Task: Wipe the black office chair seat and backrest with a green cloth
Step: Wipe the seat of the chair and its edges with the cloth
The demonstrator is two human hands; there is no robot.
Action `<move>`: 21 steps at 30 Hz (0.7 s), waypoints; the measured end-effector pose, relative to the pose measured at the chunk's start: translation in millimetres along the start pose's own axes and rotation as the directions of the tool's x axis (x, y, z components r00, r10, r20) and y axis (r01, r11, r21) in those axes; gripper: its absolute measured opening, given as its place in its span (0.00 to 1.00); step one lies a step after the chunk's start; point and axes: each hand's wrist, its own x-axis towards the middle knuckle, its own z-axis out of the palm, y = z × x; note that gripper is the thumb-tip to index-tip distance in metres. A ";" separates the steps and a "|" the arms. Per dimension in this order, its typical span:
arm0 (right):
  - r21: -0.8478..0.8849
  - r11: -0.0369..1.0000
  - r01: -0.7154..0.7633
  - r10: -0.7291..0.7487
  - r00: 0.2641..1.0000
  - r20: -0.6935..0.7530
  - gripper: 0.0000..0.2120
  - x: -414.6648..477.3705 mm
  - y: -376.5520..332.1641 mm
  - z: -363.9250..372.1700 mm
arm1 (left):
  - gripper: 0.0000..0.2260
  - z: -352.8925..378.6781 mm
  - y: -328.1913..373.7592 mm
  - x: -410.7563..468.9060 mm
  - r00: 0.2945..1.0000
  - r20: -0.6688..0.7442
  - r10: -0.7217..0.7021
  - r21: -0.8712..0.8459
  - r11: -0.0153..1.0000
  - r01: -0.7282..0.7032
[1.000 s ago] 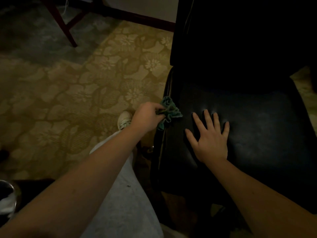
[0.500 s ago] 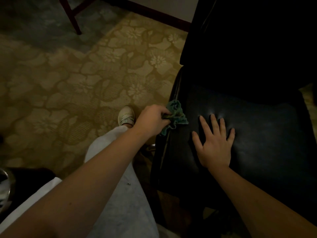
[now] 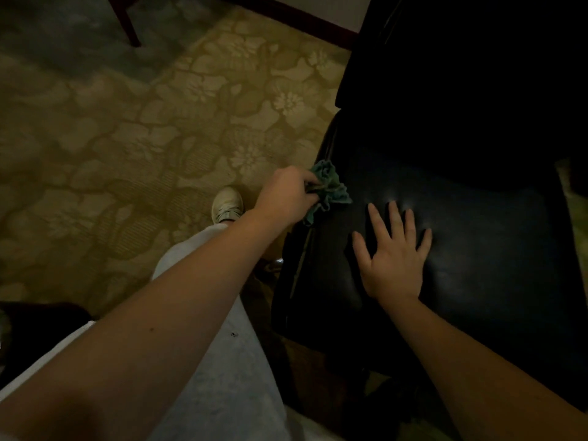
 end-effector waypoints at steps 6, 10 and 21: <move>-0.011 1.000 0.019 -0.019 1.000 0.013 0.32 -3.4 4.9 -2.5 | 0.14 3.0 -14.8 -34.1 0.997 0.077 -0.007 -0.040 0.999 0.010; -0.005 0.999 0.037 -0.037 0.999 0.022 0.32 -4.8 8.6 -2.9 | 0.12 9.9 -20.9 -60.8 0.996 0.093 0.006 -0.057 0.998 -0.001; 0.005 1.000 0.004 -0.004 1.000 0.017 0.32 -1.2 1.4 -4.2 | 0.16 1.0 -0.6 -29.2 0.998 0.016 -0.055 -0.042 0.998 0.055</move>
